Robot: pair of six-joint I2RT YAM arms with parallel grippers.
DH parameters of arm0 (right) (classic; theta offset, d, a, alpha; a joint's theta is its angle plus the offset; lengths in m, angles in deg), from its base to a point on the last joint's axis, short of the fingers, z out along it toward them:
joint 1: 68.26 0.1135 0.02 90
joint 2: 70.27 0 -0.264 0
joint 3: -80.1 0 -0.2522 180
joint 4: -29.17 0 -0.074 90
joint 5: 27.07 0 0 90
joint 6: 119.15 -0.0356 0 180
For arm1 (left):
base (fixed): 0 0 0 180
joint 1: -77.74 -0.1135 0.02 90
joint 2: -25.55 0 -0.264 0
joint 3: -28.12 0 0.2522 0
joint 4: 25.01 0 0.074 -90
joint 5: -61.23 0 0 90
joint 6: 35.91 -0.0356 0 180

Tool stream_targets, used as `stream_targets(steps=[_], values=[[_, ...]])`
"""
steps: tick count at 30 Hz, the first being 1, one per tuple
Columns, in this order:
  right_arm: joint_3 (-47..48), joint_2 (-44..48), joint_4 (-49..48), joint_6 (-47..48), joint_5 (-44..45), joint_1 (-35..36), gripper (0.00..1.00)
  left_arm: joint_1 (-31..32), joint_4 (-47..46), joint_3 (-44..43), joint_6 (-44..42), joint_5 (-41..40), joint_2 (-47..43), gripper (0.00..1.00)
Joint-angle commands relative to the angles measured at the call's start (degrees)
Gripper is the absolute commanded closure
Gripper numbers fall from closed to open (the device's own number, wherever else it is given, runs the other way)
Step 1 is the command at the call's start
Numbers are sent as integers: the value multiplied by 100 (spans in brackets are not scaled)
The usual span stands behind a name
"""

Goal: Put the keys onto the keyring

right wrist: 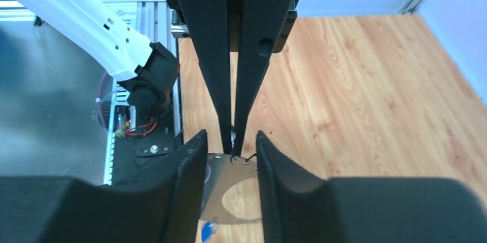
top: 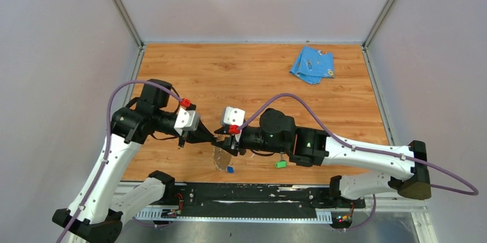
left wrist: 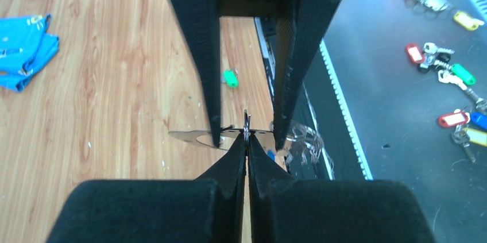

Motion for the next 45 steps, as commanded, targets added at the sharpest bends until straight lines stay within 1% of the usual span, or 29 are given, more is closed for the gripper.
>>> stream_targets(steps=[1, 5, 6, 8, 12, 17, 23, 27, 32, 39, 45], values=[[-116, 143, -129, -155, 174, -55, 55, 32, -126, -296, 232, 695, 50, 100], [-96, 460, -142, -152, 219, -99, 39, 32, -127, -393, 306, 812, 38, 100], [-99, 572, -142, -132, 183, -125, 37, 32, -129, -432, 330, 827, 34, 100], [-131, 828, -139, -35, 107, -187, 36, 32, -134, -532, 363, 855, 29, 100], [-291, 1390, -168, 299, -270, -230, 39, 32, -127, -714, 378, 917, -31, 100], [-270, 1689, -91, 570, -780, -240, 50, 32, -127, -1048, 156, 925, -111, 100], [89, 1374, 198, 845, -1339, -239, 47, 41, -127, -1393, -478, 787, -120, 100], [235, 1159, 172, 1098, -1404, -240, 48, 41, -130, -1488, -973, 751, -184, 100], [292, 1158, -203, 1353, -1381, -244, 52, 50, -127, -1445, -1194, 1030, -261, 100], [371, 1141, -575, 1493, -1411, -240, 62, 91, -127, -1265, -1689, 1066, -336, 100], [535, 944, -570, 1543, -1606, -232, 62, 111, -119, -1325, -1650, 1097, -229, 100]])
